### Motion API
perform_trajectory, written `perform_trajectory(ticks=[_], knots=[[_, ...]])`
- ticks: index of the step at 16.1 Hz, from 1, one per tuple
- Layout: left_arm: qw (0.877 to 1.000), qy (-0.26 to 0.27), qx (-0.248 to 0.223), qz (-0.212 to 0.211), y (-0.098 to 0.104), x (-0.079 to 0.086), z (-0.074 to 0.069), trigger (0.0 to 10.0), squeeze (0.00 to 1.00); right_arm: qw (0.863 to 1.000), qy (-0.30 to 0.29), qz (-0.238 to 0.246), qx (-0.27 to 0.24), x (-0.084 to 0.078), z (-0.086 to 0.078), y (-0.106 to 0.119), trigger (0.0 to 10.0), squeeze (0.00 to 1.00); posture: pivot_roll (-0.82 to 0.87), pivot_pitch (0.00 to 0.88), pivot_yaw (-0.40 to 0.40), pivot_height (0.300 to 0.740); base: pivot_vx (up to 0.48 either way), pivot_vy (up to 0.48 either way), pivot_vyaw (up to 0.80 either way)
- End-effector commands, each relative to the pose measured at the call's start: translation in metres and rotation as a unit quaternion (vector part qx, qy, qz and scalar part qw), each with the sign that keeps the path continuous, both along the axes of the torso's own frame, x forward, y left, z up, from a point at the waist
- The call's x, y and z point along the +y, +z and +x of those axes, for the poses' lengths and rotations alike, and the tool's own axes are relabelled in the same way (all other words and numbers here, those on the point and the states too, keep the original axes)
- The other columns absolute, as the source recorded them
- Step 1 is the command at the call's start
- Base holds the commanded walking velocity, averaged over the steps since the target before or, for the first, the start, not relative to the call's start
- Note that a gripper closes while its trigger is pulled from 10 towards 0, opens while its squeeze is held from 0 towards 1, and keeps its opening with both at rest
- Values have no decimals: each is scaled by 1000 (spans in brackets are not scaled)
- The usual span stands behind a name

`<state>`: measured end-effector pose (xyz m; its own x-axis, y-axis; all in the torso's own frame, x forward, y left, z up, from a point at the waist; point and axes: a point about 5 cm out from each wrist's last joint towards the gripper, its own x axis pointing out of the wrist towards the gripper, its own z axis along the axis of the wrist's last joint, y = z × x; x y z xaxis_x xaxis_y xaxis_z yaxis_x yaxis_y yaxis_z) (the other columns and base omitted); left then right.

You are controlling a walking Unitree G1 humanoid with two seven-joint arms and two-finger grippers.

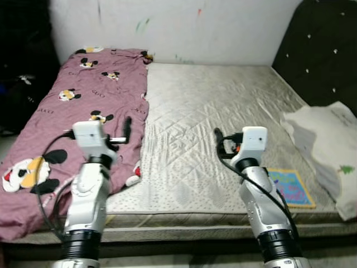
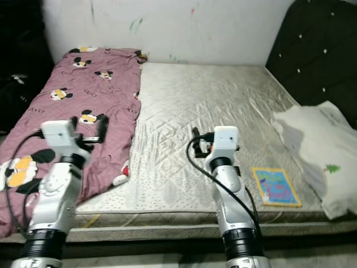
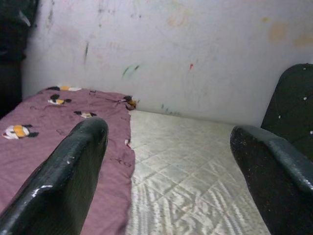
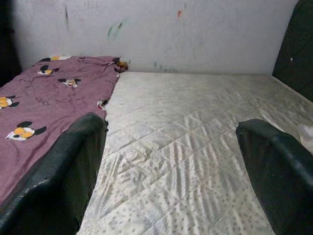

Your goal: Clean up the room

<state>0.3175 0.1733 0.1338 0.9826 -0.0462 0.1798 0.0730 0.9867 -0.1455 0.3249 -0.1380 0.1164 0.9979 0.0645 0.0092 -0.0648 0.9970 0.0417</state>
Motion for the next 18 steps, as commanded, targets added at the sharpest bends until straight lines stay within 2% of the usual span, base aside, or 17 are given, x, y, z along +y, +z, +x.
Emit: perform_trajectory(ticks=[1,15,18], knots=[[1000,-12,-1,-1,1,-9,2,10000,0,1000,-11,-5,-5,-8,1,3,10000,0,-85,6,-23,740,0,480,0],[1000,-12,-4,0,2,-8,4,10000,0,1000,-5,-8,-2,-7,2,2,10000,0,-84,0,-20,740,0,480,0],[1000,-20,-11,10,4,-10,3,10000,0,999,22,-40,-24,2,1,6,10000,0,-84,0,-20,740,0,0,0]])
